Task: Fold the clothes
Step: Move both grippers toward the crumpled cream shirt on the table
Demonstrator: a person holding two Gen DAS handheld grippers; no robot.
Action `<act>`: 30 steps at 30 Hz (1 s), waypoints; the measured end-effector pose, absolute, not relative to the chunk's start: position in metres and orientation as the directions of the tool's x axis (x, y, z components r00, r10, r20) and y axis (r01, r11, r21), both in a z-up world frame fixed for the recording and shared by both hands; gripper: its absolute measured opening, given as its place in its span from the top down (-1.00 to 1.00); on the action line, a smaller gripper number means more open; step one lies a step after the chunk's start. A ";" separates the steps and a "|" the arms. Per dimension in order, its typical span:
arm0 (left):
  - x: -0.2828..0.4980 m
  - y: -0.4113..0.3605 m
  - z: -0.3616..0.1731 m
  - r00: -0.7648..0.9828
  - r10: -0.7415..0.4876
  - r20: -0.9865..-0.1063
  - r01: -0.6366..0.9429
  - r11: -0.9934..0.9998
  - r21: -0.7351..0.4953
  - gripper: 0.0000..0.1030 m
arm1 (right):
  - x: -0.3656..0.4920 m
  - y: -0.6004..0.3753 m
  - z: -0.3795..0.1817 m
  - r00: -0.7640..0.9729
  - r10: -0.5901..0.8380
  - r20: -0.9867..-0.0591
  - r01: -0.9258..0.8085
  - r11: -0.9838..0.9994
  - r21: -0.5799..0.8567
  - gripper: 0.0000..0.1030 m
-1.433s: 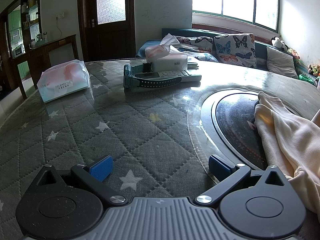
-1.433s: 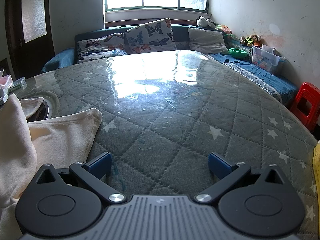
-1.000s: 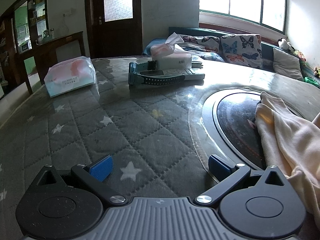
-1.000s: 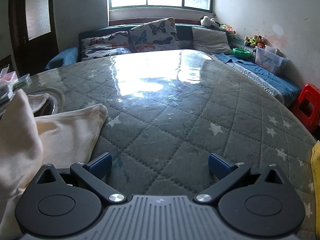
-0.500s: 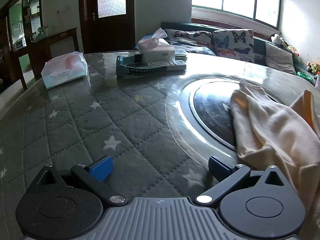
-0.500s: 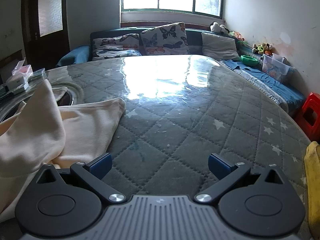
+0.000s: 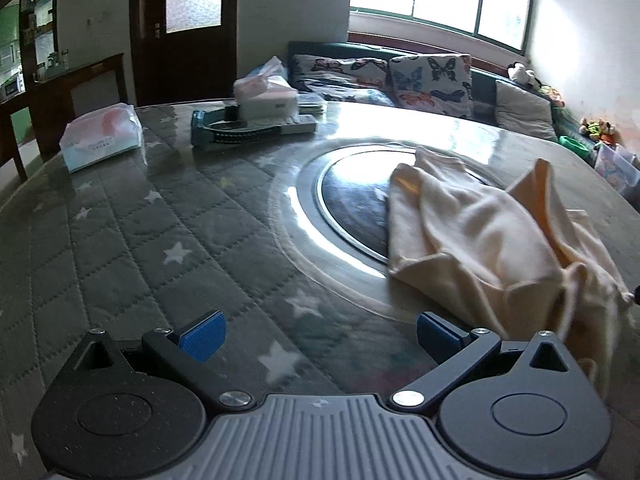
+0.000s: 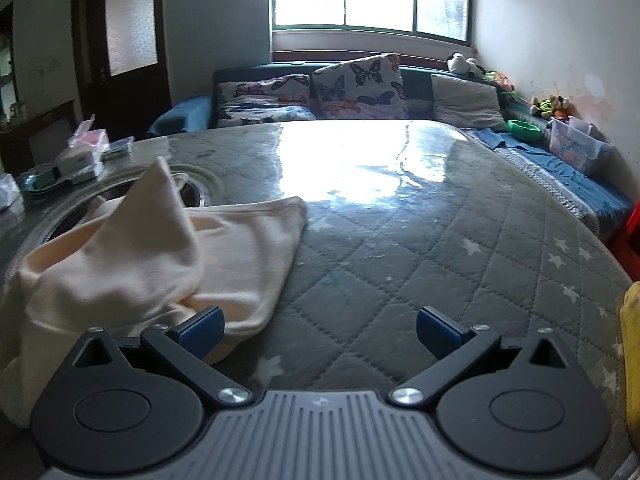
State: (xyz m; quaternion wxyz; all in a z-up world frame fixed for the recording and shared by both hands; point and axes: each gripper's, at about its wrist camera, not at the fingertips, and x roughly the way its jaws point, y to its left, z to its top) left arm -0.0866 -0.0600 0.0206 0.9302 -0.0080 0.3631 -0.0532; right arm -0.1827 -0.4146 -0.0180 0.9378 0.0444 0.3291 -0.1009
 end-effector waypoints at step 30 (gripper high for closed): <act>-0.124 -0.089 0.029 0.718 -0.174 -0.674 0.215 0.976 -0.023 -1.00 | -0.214 -0.374 -0.013 0.778 -0.074 -0.624 0.096 0.995 0.002 -1.00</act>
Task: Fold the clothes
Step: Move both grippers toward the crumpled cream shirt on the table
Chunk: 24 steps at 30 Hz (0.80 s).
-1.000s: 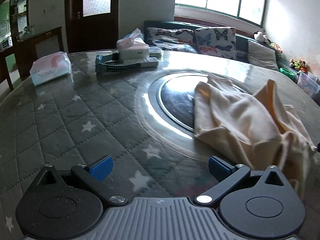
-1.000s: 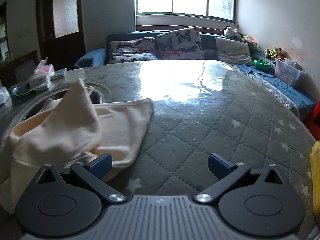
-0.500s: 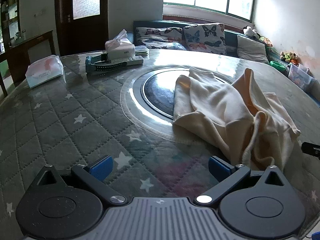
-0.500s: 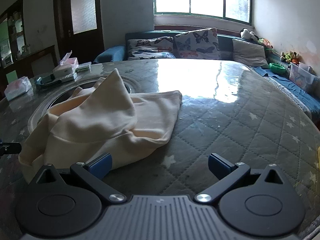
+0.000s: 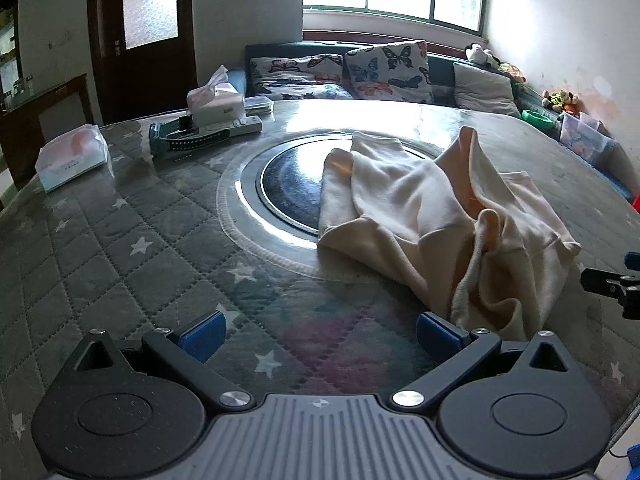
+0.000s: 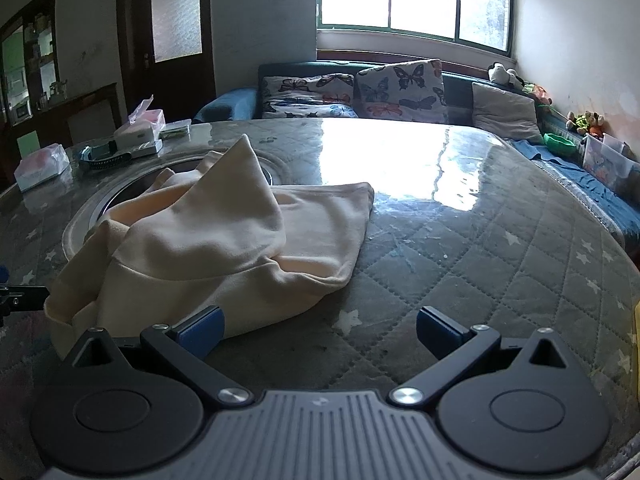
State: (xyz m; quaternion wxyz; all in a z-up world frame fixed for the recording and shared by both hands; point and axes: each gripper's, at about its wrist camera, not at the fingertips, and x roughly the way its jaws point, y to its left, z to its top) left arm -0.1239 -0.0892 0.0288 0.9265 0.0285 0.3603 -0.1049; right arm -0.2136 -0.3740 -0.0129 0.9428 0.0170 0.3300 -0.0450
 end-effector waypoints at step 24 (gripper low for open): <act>-0.129 -0.097 0.033 0.706 -0.228 -0.671 0.259 0.964 -0.055 -1.00 | -0.208 -0.363 -0.010 0.777 -0.037 -0.629 0.051 0.999 0.005 -1.00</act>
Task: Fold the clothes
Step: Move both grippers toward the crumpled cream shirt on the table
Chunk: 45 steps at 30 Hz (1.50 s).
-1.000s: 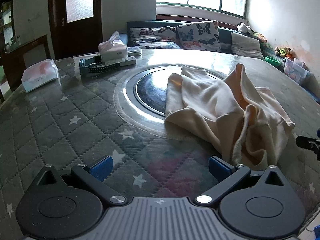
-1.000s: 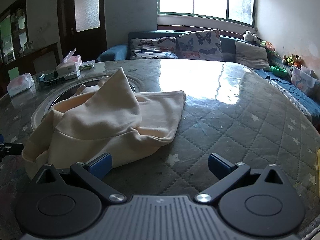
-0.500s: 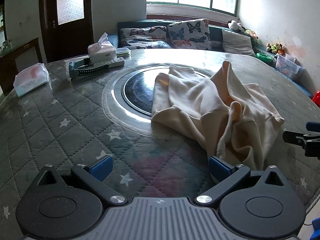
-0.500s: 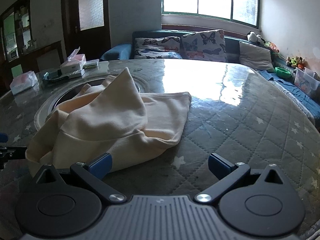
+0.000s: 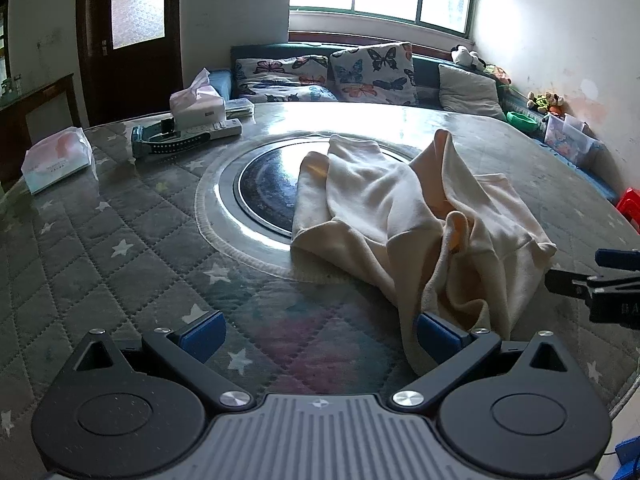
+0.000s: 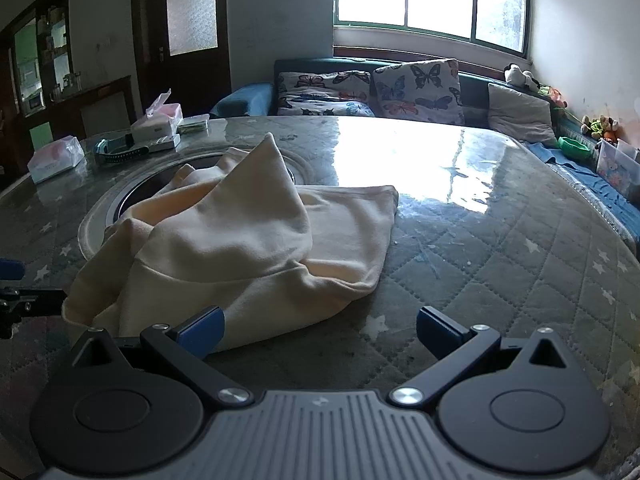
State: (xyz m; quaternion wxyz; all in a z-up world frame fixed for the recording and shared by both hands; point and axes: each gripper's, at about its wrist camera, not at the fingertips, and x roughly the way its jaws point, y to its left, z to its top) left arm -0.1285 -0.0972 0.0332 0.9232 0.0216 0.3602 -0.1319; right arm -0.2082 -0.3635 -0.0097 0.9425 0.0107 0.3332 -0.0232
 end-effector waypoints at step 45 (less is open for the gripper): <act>-0.108 -0.104 0.036 0.668 -0.260 -0.698 0.293 0.953 -0.074 -1.00 | -0.189 -0.342 -0.005 0.763 0.074 -0.642 -0.078 0.997 0.022 -1.00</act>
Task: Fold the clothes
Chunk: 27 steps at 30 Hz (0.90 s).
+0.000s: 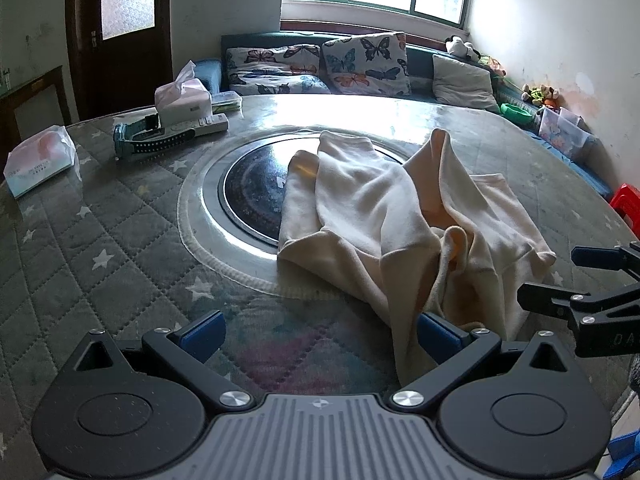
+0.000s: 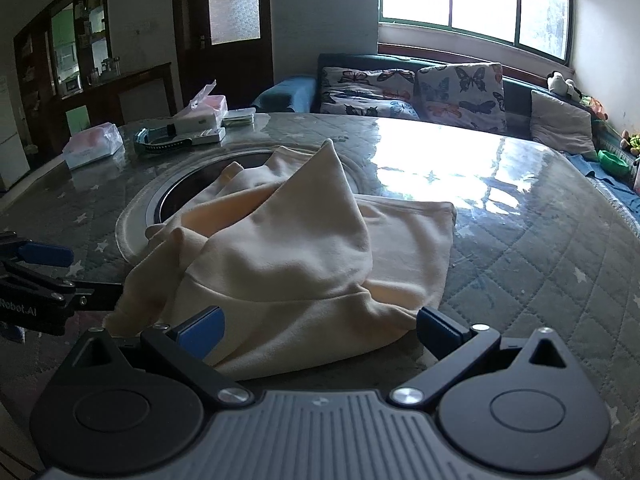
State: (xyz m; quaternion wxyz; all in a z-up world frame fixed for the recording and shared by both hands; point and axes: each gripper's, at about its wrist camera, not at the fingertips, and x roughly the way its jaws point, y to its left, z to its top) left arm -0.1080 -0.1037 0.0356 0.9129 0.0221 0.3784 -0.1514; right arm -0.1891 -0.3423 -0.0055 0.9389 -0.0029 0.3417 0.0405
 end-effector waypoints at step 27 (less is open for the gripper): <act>-0.073 -0.109 0.066 0.705 -0.259 -0.660 0.324 0.946 -0.024 -1.00 | -0.158 -0.344 0.000 0.741 0.130 -0.659 -0.134 0.990 0.045 -0.68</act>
